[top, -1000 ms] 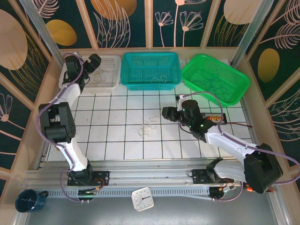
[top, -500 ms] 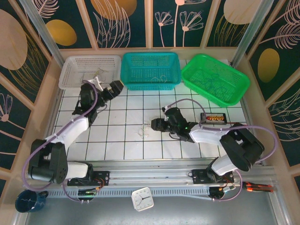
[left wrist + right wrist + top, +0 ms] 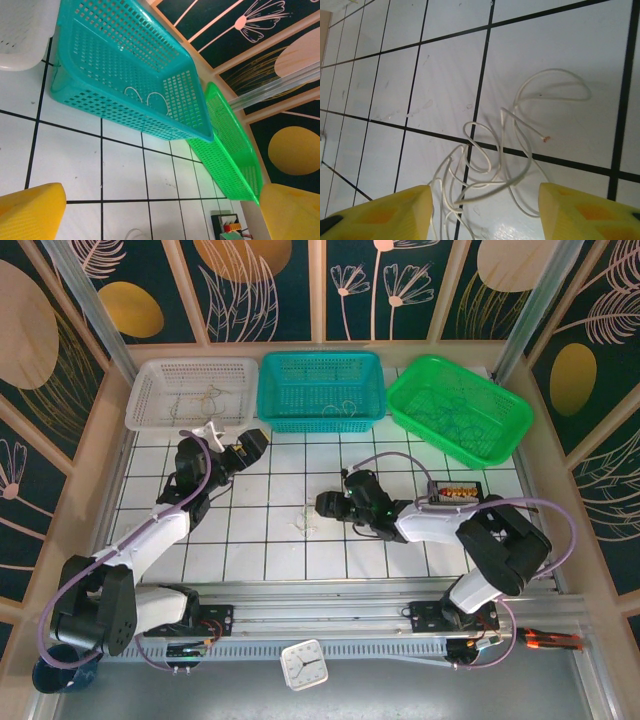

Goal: Untangle the cables

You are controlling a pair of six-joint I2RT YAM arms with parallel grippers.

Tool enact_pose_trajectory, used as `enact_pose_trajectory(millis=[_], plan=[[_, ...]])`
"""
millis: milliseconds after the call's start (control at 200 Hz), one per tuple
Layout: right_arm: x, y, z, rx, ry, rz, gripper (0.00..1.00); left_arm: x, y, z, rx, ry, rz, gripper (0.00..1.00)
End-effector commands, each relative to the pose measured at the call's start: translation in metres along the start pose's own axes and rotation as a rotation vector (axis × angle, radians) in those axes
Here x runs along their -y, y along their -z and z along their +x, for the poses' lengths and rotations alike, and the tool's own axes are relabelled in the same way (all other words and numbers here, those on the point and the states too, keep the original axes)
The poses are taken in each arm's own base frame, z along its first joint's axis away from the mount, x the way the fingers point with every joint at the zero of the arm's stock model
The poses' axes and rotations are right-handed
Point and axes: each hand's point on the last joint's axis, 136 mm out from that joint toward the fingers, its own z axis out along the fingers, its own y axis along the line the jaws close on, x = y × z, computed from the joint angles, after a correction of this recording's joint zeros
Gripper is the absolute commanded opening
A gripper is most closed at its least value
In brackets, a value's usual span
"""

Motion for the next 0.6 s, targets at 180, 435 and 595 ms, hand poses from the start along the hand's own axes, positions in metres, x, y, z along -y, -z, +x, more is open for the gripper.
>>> enact_pose_trajectory(millis=[180, 435, 595], plan=[[-0.006, -0.013, -0.026, 0.055, -0.056, -0.006, 0.54, 0.006, 0.001, 0.002, 0.013, 0.007, 0.031, 0.99], [0.01, -0.012, -0.038, 0.086, -0.066, 0.056, 0.0, 0.009, -0.001, 0.005, -0.002, 0.011, 0.047, 0.99], [-0.005, 0.006, -0.058, 0.139, -0.019, 0.012, 0.0, 0.008, -0.005, 0.014, -0.038, 0.035, 0.068, 0.99]])
